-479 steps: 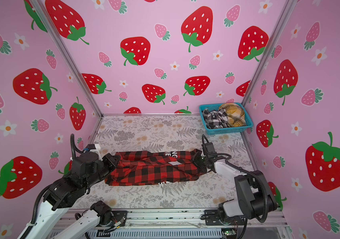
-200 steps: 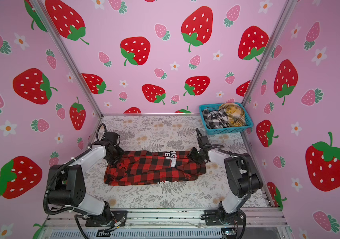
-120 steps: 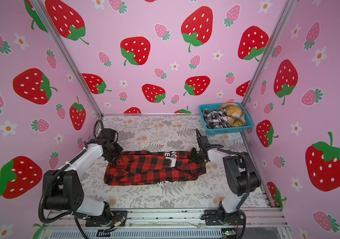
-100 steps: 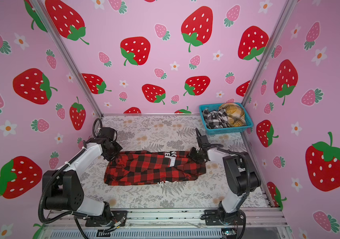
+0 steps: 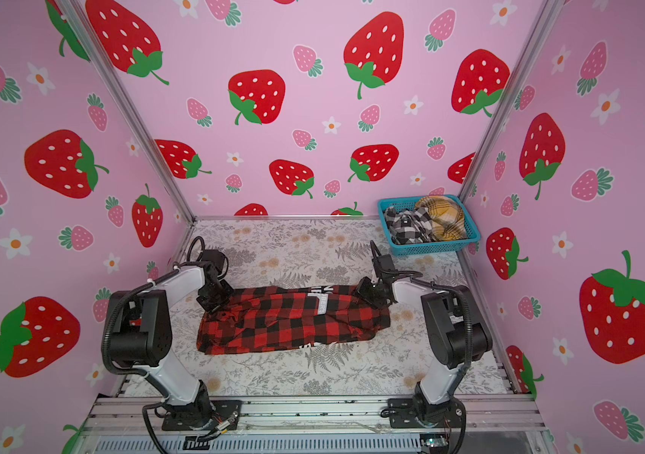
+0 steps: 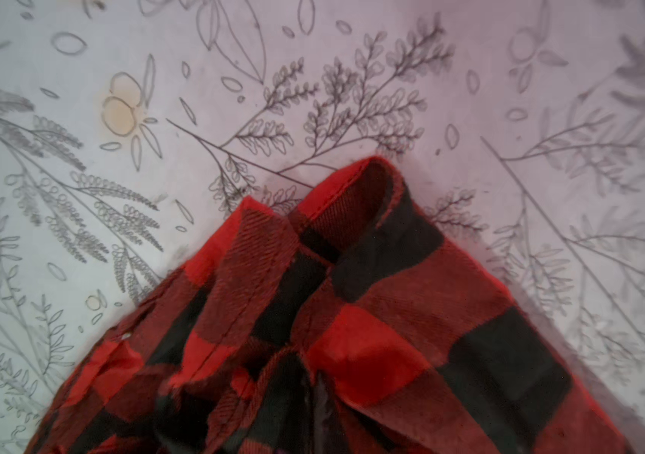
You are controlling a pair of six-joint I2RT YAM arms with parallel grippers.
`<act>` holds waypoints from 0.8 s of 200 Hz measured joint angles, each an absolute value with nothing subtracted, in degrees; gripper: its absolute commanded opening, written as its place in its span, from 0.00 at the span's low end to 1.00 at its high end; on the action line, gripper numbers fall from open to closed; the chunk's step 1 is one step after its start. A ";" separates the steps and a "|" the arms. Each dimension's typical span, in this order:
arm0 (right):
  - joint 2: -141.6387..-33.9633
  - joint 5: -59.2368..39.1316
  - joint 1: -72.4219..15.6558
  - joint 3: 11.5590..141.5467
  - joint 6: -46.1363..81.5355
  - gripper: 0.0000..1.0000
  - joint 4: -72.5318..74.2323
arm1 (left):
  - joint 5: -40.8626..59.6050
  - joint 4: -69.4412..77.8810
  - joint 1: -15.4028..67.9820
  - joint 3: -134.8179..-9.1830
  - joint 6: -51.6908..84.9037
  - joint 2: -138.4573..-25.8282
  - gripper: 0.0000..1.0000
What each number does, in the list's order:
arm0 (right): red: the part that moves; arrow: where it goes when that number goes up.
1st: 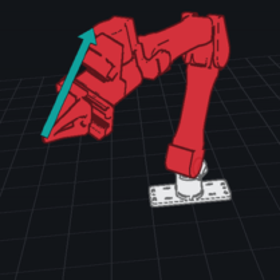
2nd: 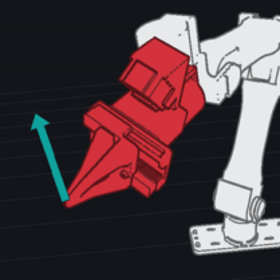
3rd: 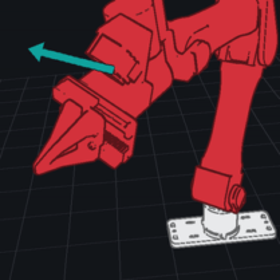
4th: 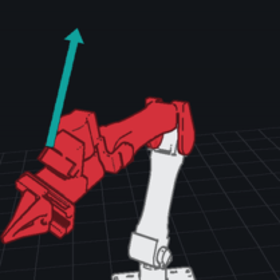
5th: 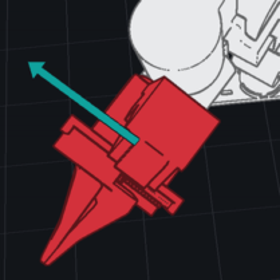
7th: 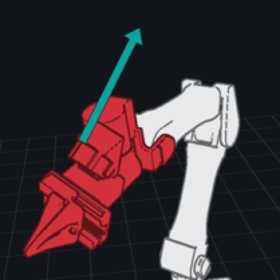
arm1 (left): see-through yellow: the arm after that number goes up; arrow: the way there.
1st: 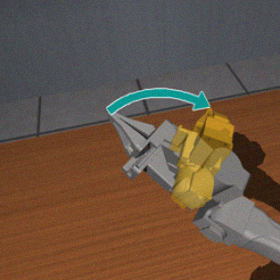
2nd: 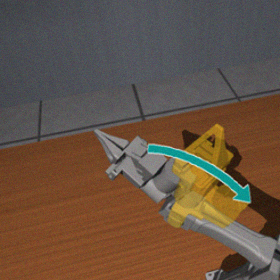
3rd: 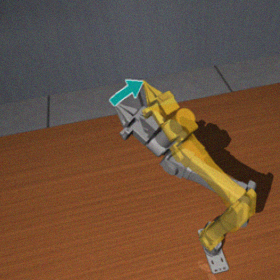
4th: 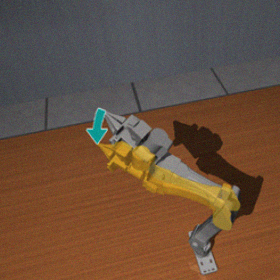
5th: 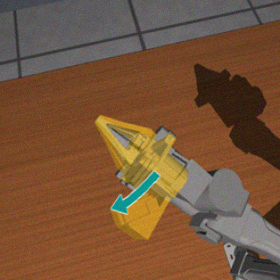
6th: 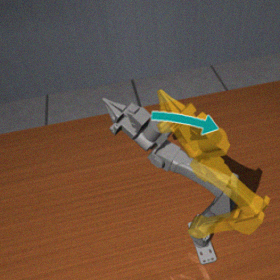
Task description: Fold and stack the long sleeve shirts
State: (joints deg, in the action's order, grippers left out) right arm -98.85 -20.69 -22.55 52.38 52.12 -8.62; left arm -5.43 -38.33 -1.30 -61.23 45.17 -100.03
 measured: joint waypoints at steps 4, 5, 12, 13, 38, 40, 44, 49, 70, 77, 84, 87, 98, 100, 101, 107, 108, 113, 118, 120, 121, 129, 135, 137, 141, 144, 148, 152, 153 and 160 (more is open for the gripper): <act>-98.85 -20.71 -22.55 52.53 52.03 0.60 -8.67 | -5.41 -38.15 -1.30 -61.23 44.95 -100.49 0.00; -98.85 -20.67 -22.55 52.56 51.92 0.61 -8.67 | -5.41 -38.11 -1.30 -61.23 44.95 -100.53 0.00; -98.80 -20.47 -22.57 52.90 51.53 0.63 -8.95 | -5.39 -37.78 -1.30 -61.30 44.75 -100.82 0.00; -98.78 -20.43 -22.57 52.95 51.46 0.63 -8.99 | -5.39 -37.78 -1.30 -61.32 44.77 -100.82 0.00; -96.64 -17.32 -22.74 54.43 49.54 0.72 -12.75 | -5.34 -37.36 -1.30 -61.36 44.45 -100.82 0.33; -96.29 -17.02 -22.81 54.65 49.23 0.73 -13.17 | -5.30 -37.26 -1.30 -61.36 44.53 -100.79 0.35; -95.46 -16.21 -23.05 55.22 48.93 0.74 -14.44 | -5.41 -37.23 -1.30 -61.36 44.18 -100.77 0.39; -94.39 -15.20 -23.31 56.05 48.18 0.78 -15.79 | -5.41 -37.41 -1.34 -61.36 43.90 -100.71 0.42; -88.77 -9.93 -25.41 59.90 45.47 0.86 -20.91 | -5.52 -38.52 -1.63 -61.45 43.88 -99.42 0.53; -86.41 -8.49 -26.68 60.27 44.82 0.86 -21.69 | -5.54 -39.13 -1.67 -61.52 43.70 -98.52 0.54; -83.85 -7.25 -28.18 60.03 44.56 0.83 -22.57 | -5.54 -39.92 -1.67 -61.73 43.68 -97.30 0.56; -82.81 -6.81 -28.82 59.77 44.45 0.82 -22.94 | -5.56 -40.25 -1.67 -61.91 43.70 -96.66 0.56; -79.00 -5.04 -31.90 58.06 44.77 0.76 -24.32 | -5.45 -41.19 -1.48 -62.63 43.72 -94.28 0.58; -78.59 -4.75 -32.25 57.84 44.80 0.75 -24.53 | -5.45 -41.28 -1.45 -62.78 43.70 -93.93 0.58; -78.17 -4.62 -32.75 57.60 44.82 0.74 -24.75 | -5.43 -41.30 -1.41 -62.85 43.68 -93.73 0.58; -76.86 -3.66 -34.59 56.62 45.32 0.68 -25.61 | -5.30 -41.56 -1.04 -63.51 43.70 -92.49 0.57; -76.60 -3.62 -35.20 56.38 45.23 0.67 -25.87 | -5.26 -41.58 -0.95 -63.61 43.70 -92.33 0.56; -75.94 -2.90 -37.06 55.64 46.04 0.62 -26.63 | -5.17 -41.67 -0.58 -64.20 43.70 -91.61 0.53; -75.68 -2.26 -39.09 55.02 46.57 0.58 -27.31 | -4.89 -41.63 -0.01 -64.84 43.70 -91.11 0.50; -75.68 -2.07 -39.81 54.74 46.74 0.57 -27.57 | -4.86 -41.63 0.16 -65.06 43.70 -90.98 0.49; -75.68 -1.96 -40.10 54.65 46.61 0.56 -27.62 | -4.71 -41.58 0.36 -65.25 43.51 -90.89 0.49; -76.18 -1.41 -43.20 53.67 47.40 0.48 -28.23 | -3.95 -41.10 1.43 -66.04 43.57 -90.78 0.43; -76.84 -1.30 -45.06 52.97 48.01 0.41 -28.32 | -3.40 -40.64 2.13 -66.41 43.38 -91.09 0.38; -77.10 -1.32 -45.71 52.71 48.66 0.39 -28.27 | -3.36 -40.49 2.35 -66.52 43.51 -91.24 0.37; -77.76 -1.39 -46.78 52.18 48.95 0.36 -28.16 | -2.83 -40.29 2.76 -66.74 43.22 -91.64 0.32; -78.19 -1.52 -47.44 51.77 49.60 0.34 -27.94 | -2.46 -40.01 3.05 -66.87 43.27 -92.14 0.29; -78.91 -1.69 -48.10 51.09 49.84 0.31 -27.55 | -2.00 -39.72 3.46 -67.02 43.29 -92.90 0.26; -79.50 -1.87 -48.47 50.52 50.78 0.30 -27.05 | -1.61 -39.46 3.75 -67.13 42.89 -93.71 0.24; -79.75 -1.91 -48.56 50.28 50.94 0.29 -26.92 | -1.45 -39.40 3.81 -67.13 42.70 -93.91 0.23; -80.97 -2.39 -48.75 49.25 51.70 0.27 -25.89 | -0.73 -38.85 4.05 -67.20 42.63 -95.50 0.19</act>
